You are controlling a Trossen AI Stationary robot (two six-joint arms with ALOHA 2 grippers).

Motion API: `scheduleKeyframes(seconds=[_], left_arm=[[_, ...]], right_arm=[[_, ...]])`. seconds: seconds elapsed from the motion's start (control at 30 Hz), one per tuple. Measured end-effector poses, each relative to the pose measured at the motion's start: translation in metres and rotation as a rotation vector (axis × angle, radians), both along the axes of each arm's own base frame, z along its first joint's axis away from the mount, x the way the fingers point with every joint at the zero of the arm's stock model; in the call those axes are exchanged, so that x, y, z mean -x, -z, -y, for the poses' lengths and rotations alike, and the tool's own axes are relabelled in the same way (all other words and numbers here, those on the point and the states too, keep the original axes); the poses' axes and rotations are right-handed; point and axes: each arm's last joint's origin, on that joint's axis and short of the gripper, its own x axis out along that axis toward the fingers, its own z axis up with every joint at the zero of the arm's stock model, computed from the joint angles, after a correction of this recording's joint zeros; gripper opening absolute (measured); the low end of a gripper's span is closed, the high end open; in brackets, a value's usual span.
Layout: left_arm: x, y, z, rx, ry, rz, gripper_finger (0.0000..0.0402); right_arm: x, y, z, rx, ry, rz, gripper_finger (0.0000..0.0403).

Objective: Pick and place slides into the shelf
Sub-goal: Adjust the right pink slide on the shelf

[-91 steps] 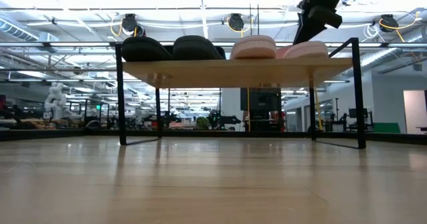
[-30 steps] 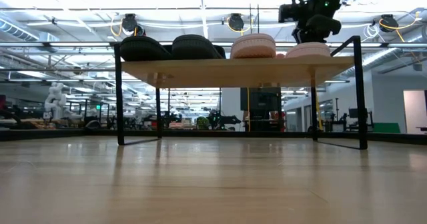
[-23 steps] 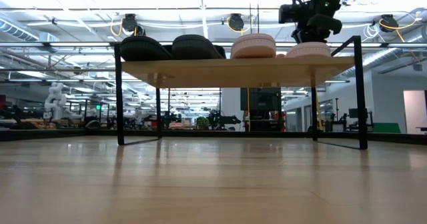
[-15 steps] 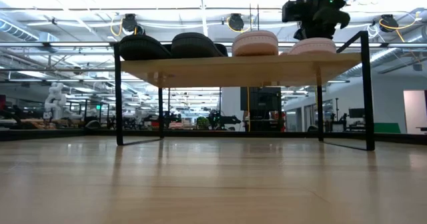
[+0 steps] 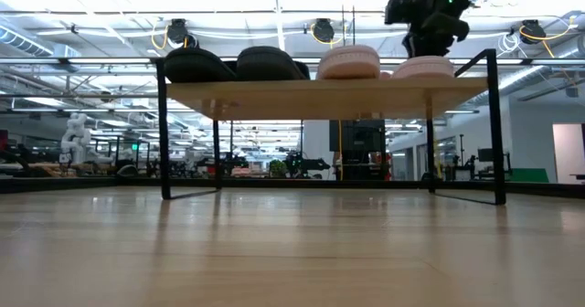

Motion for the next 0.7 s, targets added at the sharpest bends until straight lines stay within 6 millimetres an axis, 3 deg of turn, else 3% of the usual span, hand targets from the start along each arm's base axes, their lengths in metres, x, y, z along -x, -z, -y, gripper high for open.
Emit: scheduleKeyframes(seconds=[0.7], left_arm=[[0.000,0.000,0.000,-0.008,0.003,-0.002,0.0113]], right_arm=[[0.009,-0.014,-0.001,0.064,0.050,0.082,0.0181]])
